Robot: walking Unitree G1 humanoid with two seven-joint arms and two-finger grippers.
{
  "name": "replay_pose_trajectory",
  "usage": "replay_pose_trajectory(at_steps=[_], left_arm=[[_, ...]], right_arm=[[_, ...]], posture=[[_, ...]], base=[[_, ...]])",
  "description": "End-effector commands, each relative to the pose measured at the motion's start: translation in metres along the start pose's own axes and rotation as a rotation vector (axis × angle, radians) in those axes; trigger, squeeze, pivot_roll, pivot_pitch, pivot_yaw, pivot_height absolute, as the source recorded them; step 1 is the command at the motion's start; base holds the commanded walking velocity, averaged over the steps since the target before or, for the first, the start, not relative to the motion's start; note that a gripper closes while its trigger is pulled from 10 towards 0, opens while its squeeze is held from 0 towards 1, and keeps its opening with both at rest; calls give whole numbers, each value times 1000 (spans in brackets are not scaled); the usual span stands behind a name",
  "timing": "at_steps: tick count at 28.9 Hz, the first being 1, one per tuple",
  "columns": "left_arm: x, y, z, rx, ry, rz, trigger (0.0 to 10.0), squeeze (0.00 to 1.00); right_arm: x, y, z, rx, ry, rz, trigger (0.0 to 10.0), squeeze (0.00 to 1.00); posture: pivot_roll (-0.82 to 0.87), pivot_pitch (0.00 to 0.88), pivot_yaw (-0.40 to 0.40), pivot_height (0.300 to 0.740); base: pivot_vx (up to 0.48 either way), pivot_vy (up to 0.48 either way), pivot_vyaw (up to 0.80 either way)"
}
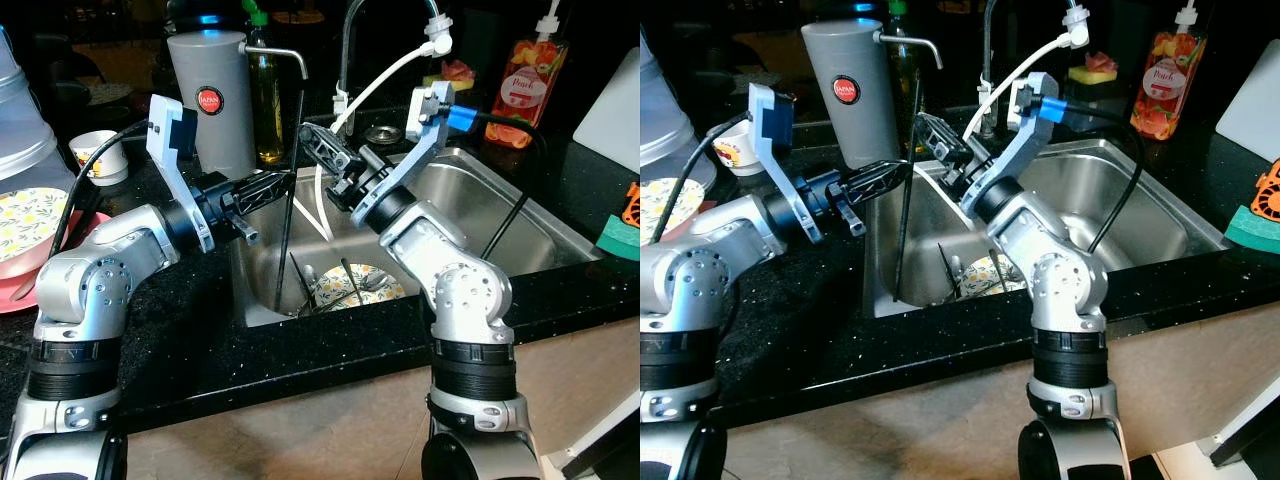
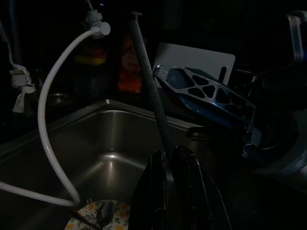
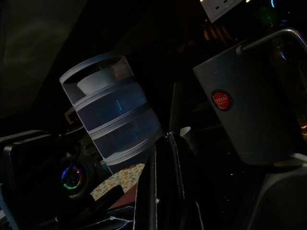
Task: Kitchen organization
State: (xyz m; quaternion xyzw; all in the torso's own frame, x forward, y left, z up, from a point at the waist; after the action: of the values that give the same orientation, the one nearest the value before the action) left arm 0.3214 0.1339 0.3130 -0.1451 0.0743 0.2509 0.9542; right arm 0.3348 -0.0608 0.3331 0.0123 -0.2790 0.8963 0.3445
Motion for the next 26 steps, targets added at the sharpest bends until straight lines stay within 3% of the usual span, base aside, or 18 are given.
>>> replay_pose_trajectory(at_steps=[1, 4, 5, 6, 7, 8, 9, 17, 18, 26], left_arm=[[-3, 3, -1, 21, -11, -6, 0, 0], [-2, 3, 0, 16, -13, 2, 0, 0], [0, 3, 1, 12, -17, 12, 0, 0], [0, 3, 1, 12, -17, 12, 0, 0], [1, 3, 1, 10, -20, 22, 0, 0], [1, 3, 1, 10, -20, 22, 0, 0], [3, 3, 2, 13, -24, 36, 0, 0], [4, 4, -2, 57, -50, 46, 0, 0], [2, 3, -3, 62, -49, 35, 0, 0], [-8, -2, -10, 99, -44, -30, 0, 0]], right_arm=[[3, -1, 0, 5, -4, 10, 0, 0], [2, 0, 1, 6, 2, 7, 0, 0], [1, 0, 1, 5, 8, -6, 4000, 1000], [1, 0, 1, 5, 8, -6, 4000, 1000], [-1, 0, 1, 5, 4, -15, 8510, 1000], [-1, 0, 1, 5, 4, -15, 8510, 1000], [-2, 0, 2, 6, 5, -20, 10000, 1000], [2, 2, -1, 83, 78, 72, 10000, 1000], [4, 2, -3, 94, 83, 83, 10000, 0], [7, 1, -7, 120, 98, 100, 10000, 0]], posture=[[-1, 61, 49, 740], [-2, 59, 48, 740], [-2, 57, 48, 740], [-2, 57, 48, 740], [-1, 59, 48, 740], [-1, 59, 48, 740], [0, 60, 48, 740], [4, 64, 45, 740], [4, 66, 45, 740], [6, 70, 42, 740]], base=[[0, 0, 0], [0, 0, 0], [0, 0, 0], [0, 0, 0], [0, 0, 0], [0, 0, 0], [0, 0, 0], [0, 0, 0], [0, 0, 0], [0, 0, 0]])
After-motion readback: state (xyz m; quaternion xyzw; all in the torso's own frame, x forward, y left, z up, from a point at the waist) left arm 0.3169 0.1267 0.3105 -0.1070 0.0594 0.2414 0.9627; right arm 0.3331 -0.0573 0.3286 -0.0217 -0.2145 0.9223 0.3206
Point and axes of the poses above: a point about 5 cm out from each wrist's last joint towards the gripper, its own y axis pointing back from the gripper into the wrist, its own z axis along the axis of the wrist's last joint, x = y × z, the point moved 1 cm from there along -y, pointing out of the wrist towards the gripper, and after that the axes turned 10 degrees about y, right-handed, at the moved point
